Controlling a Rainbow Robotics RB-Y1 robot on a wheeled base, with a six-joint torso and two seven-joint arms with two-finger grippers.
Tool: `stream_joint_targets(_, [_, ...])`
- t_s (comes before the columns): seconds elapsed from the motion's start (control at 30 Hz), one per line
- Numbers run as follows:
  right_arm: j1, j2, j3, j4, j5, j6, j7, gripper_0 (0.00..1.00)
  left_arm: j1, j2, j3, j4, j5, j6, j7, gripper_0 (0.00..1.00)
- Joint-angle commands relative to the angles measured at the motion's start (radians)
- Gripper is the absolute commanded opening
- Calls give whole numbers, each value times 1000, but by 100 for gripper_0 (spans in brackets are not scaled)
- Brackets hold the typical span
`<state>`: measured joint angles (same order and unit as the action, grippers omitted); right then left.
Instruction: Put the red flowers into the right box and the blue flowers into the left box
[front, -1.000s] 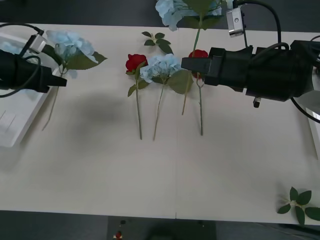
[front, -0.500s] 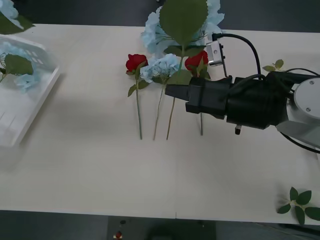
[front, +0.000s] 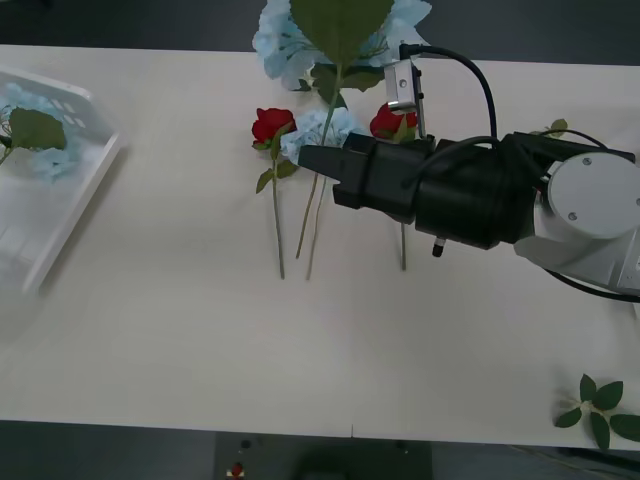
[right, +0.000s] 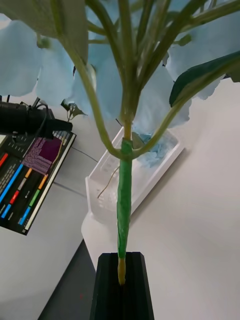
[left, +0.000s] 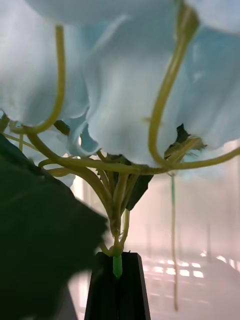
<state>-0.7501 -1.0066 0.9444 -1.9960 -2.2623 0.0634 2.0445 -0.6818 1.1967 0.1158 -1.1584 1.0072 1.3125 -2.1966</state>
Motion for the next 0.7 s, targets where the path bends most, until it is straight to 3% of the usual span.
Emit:
stream_joint_targets(0.03, [-6, -3, -16, -40, 0, -2, 43, 0, 2, 21, -39, -12, -27, -153, 29, 0])
stream_joint_targets(0.27, [-6, -3, -6, -40, 1, 0, 43, 0, 10, 17, -263, -6, 1, -318, 221, 0])
stream_joint_targets(0.7, [-6, -3, -6, -40, 1, 0, 43, 0, -5, -91, -277, 135, 19, -381, 255, 0])
